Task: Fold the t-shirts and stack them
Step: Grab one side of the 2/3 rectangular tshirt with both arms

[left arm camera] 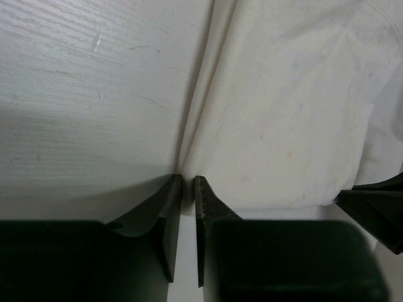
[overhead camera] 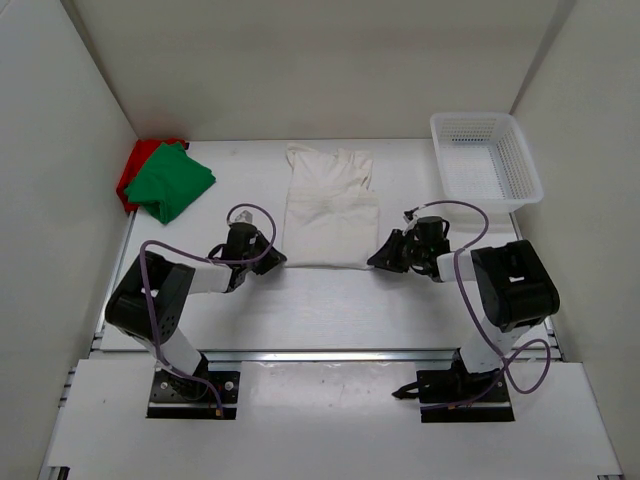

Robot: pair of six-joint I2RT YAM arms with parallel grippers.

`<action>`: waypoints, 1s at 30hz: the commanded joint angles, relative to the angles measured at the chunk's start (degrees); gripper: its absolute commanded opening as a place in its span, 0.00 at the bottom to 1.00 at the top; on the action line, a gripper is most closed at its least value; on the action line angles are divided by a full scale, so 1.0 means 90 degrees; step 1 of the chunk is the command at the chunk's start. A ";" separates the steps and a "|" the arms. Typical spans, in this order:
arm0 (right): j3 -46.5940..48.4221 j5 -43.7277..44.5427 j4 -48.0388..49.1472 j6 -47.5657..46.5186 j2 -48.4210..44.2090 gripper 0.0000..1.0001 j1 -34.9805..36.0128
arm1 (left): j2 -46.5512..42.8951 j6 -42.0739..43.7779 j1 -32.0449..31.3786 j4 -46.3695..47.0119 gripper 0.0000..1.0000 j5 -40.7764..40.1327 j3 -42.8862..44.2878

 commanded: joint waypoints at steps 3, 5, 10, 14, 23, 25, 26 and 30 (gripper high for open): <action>-0.0014 0.0362 0.0125 -0.0022 0.0103 0.05 0.0055 | -0.0073 -0.0002 -0.0083 -0.0112 0.10 0.0068 0.0077; -0.0142 0.0363 0.0067 -0.0031 -0.0063 0.00 0.0064 | -0.0142 0.0037 -0.0151 -0.0326 0.01 0.0097 0.0106; -0.0940 0.0382 -0.0508 -0.0227 -0.1116 0.00 0.0337 | -0.1008 0.0436 -0.0404 -0.1106 0.00 0.0126 -0.0283; -0.1897 0.0500 -0.1358 -0.0130 -0.2589 0.00 0.0932 | -0.2480 0.0846 -0.0434 -0.2345 0.00 0.0439 -0.1152; -0.1816 0.0860 -0.3926 0.0732 -0.5756 0.00 0.1989 | -0.5240 0.0828 -0.0777 -0.5201 0.00 0.0917 -0.0931; -0.1104 0.0667 -0.4142 0.0341 -0.5544 0.00 0.1599 | -0.5006 0.0886 -0.0757 -0.4880 0.00 0.0899 -0.0405; -0.0596 0.0608 -0.4200 -0.0047 -0.5185 0.00 0.1240 | -0.4792 0.1041 -0.0699 -0.4811 0.00 0.0811 0.0043; 0.1317 0.0578 -0.4152 -0.0948 -0.3719 0.00 0.0428 | -0.3788 0.1140 0.0023 -0.3777 0.00 0.0800 0.1498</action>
